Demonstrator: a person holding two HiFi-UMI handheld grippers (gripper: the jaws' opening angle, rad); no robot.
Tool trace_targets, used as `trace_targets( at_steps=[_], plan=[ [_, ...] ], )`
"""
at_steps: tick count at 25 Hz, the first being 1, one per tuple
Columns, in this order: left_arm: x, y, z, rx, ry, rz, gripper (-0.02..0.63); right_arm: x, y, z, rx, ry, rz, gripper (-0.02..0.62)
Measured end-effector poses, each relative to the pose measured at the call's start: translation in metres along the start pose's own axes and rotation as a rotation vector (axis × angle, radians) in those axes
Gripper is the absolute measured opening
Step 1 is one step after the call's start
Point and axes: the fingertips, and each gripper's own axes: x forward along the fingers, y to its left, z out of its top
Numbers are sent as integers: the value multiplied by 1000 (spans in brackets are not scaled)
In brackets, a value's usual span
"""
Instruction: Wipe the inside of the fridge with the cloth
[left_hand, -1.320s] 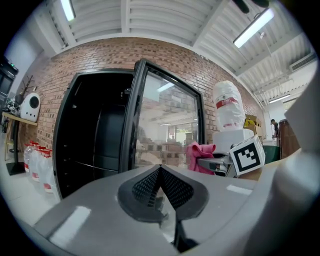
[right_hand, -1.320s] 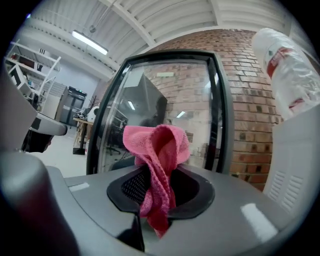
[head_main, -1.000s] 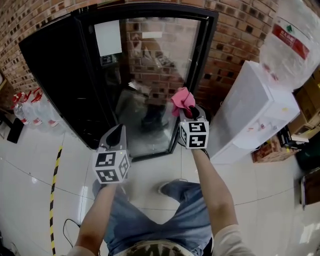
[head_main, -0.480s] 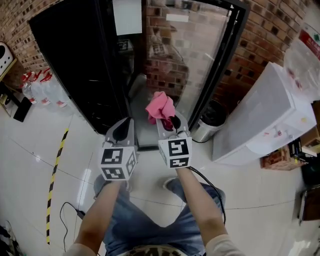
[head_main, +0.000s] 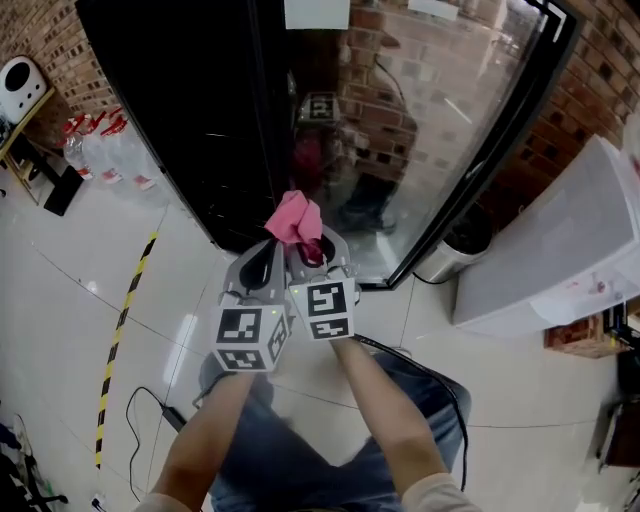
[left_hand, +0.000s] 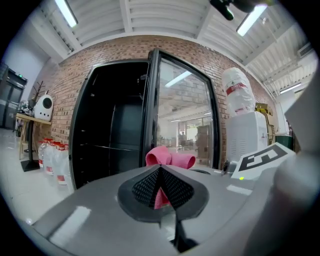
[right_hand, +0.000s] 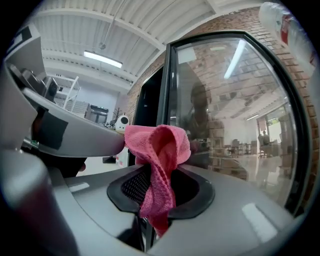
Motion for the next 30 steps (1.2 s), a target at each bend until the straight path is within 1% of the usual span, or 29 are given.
trace_targets(
  at_steps=[3, 7, 10, 13, 20, 24, 27, 30],
  plan=[
    [6, 3, -6, -4, -6, -7, -5, 3, -3, -10, -39, 5, -9, 107],
    [17, -1, -16, -15, -22, -17, -5, -9, -29, -33, -54, 26, -49, 107],
    [27, -14, -23, -15, -41, -44, -5, -23, -62, -50, -62, 43, -95, 107],
    [35, -27, -36, -3, -28, -68, -5, -38, -99, -66, -66, 56, -149, 107],
    [46, -36, -66, 7, 4, -71, -5, -78, -175, -113, -39, 107, -269, 107],
    [50, -41, -77, 18, 16, -75, -5, -95, -213, -129, -22, 127, -327, 107],
    [49, -40, -82, 21, 19, -68, -5, -103, -228, -138, -24, 146, -346, 107],
    [48, -39, -89, 18, 22, -61, -5, -105, -230, -141, -27, 151, -347, 107]
  ],
)
